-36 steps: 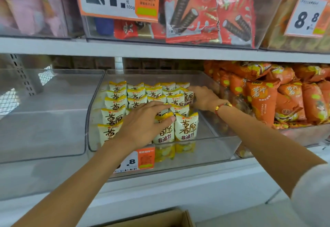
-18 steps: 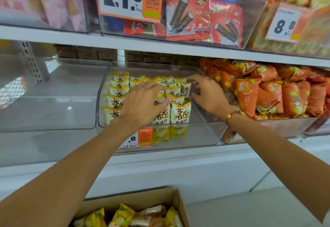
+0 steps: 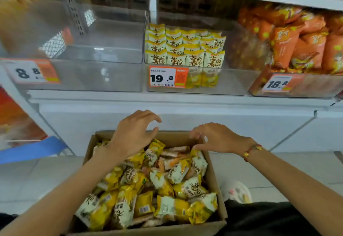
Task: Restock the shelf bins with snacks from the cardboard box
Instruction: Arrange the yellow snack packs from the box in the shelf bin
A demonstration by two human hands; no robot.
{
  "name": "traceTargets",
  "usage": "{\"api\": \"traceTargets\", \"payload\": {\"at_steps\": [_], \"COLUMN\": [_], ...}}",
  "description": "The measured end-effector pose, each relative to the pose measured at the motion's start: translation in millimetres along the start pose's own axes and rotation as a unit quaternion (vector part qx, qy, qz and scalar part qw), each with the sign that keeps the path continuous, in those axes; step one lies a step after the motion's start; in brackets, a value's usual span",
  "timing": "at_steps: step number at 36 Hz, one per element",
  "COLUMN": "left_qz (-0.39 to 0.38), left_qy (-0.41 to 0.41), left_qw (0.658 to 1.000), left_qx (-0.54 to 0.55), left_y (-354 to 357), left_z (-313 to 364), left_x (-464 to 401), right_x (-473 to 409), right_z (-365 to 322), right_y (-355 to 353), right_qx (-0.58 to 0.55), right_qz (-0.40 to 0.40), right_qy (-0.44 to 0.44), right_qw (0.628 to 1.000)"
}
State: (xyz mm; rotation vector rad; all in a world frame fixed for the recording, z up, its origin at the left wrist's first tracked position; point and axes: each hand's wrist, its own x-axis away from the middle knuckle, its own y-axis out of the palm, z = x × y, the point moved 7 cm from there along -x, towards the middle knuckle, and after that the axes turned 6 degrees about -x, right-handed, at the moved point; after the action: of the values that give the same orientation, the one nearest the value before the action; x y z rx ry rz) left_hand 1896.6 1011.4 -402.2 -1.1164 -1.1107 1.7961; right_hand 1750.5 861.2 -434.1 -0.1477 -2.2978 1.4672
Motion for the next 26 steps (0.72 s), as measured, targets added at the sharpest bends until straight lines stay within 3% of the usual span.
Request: {"api": "traceTargets", "payload": {"at_steps": [4,8,12,17,22,26], "left_qz": [-0.140,-0.211,-0.225,-0.273,-0.174,-0.207], "left_qy": [-0.044,-0.075,-0.082,-0.085,-0.080,-0.066], "left_qw": [0.989,0.974,0.971,0.957,0.976,0.970], "left_qx": [-0.027,-0.029,-0.021,-0.049,-0.103,-0.106], "left_y": [51,91,117,136,116,122], "left_z": [-34,-61,-70,-76,-79,-87], "left_x": [43,76,90,102,76,75], "right_x": [-7,-17,-27,-29,-35,-39], "right_z": [-3,-13,-18,-4,-2,-7], "right_y": [58,96,125,164,160,151], "right_qx": [-0.023,0.008,0.109,0.166,0.161,0.149], "right_qz": [-0.072,-0.039,-0.014,-0.110,-0.125,-0.131], "right_qy": [0.027,0.011,-0.016,0.005,0.017,0.027], "right_qw": [0.997,0.999,0.994,0.980,0.979,0.980]}}
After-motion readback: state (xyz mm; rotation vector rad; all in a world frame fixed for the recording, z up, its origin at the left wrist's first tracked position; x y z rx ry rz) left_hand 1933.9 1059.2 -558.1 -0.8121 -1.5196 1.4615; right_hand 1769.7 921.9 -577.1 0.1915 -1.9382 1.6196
